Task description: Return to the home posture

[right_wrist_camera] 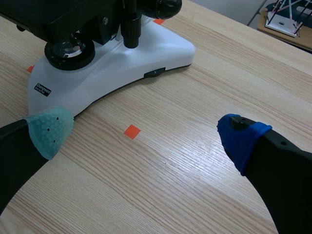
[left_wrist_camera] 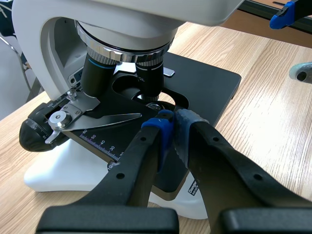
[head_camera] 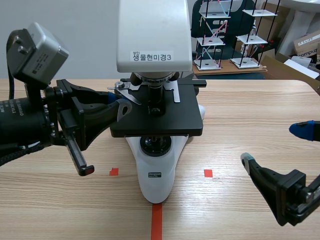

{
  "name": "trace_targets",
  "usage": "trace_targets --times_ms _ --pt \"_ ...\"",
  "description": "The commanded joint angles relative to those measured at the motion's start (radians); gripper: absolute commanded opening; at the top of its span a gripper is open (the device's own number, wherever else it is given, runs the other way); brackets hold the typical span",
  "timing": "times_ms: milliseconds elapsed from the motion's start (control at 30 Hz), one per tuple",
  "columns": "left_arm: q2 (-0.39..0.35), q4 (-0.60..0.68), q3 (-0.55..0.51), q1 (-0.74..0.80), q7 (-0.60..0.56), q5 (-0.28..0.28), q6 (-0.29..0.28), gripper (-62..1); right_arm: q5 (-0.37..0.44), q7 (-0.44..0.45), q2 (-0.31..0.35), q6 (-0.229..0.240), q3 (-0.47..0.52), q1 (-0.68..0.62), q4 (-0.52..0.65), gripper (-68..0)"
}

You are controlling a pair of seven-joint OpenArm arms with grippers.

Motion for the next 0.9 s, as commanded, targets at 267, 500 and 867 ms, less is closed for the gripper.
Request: trace_targets --times_ms 267,500,867 --pt "0.003 0.013 0.007 0.000 -0.014 -0.014 -0.002 -56.7 -0.002 0.011 0.008 0.001 0.003 -0.002 0.013 0.4" --pt "0.003 0.013 0.007 0.002 -0.014 -0.014 -0.001 -56.7 -0.005 0.011 0.008 0.001 0.003 -0.002 0.013 0.4" --pt "0.002 0.018 -0.121 0.192 -0.165 -0.014 -0.001 -33.6 -0.005 -0.015 0.008 0.001 0.003 -0.002 0.013 0.4"
